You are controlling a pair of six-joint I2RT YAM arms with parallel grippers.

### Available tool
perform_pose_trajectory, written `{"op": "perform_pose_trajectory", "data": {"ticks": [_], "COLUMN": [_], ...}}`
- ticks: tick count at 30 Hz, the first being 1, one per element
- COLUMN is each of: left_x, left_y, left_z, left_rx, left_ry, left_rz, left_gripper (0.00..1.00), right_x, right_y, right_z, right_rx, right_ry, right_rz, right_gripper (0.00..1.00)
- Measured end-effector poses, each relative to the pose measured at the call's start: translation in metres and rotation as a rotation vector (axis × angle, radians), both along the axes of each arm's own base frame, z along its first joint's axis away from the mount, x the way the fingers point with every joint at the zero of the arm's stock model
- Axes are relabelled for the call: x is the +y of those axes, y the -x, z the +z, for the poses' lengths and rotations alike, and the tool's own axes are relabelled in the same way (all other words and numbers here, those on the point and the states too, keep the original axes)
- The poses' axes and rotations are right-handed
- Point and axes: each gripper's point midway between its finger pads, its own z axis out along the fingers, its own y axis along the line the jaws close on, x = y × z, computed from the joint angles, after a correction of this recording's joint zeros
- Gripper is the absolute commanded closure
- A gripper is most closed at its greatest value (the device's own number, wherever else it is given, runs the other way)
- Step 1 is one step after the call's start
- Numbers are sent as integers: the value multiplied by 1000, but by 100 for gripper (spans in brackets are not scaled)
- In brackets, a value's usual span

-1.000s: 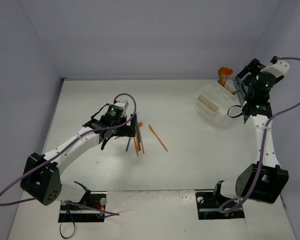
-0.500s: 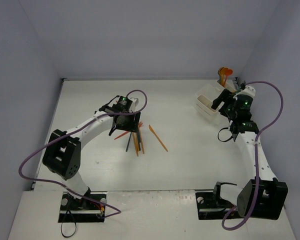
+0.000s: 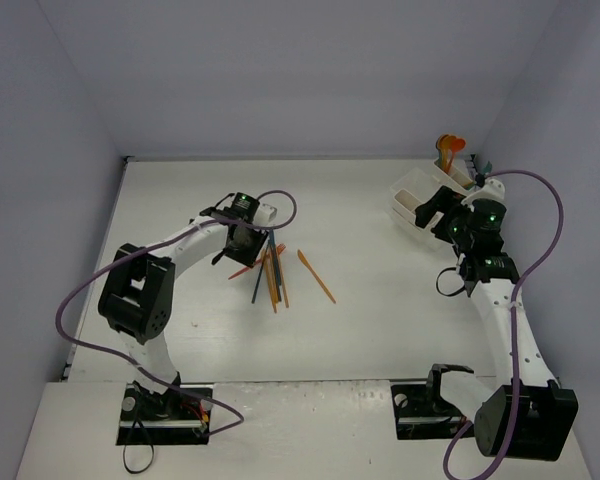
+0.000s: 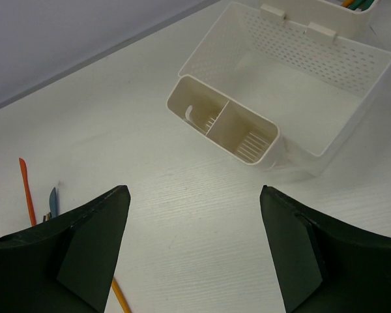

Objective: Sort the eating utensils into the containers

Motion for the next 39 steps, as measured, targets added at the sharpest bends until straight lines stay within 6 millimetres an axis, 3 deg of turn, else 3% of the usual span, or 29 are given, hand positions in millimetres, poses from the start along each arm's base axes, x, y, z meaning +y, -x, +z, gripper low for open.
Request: {"op": "perform_pose_trajectory", "data": {"ticks": [4,9,12,17,20,32,39], "left_x": [2,6,3,1,1,11,32], "left_y": [0,-5,-12,-16,-17,-24,-36], "left_z": [-20,-31,-31,-31,-31,-29,-7], "left_rx": [37,50,40,29,23,-11,-105], "left_ry": [-28,-28,-17,-10,-12,-68,-162], "left_rz": [-44,-60,-62,-73,-79,-58,8], "left_gripper": [67,67,69,92,99,100,100], "right_x": [3,7,9,11,12,14,16], "right_y": [2,5,6,6,7,8,11], "right_z": [-4,-10,-11,-12,-12,-10,-15], "right_rx": [11,31,37,39,39,35,42], "right_ry": [-5,-10,-10,-10,-11,-16,-20], "right_rz": [14,30,39,51,57,68,76], "right_gripper": [21,20,20,19,19,18,18]}}
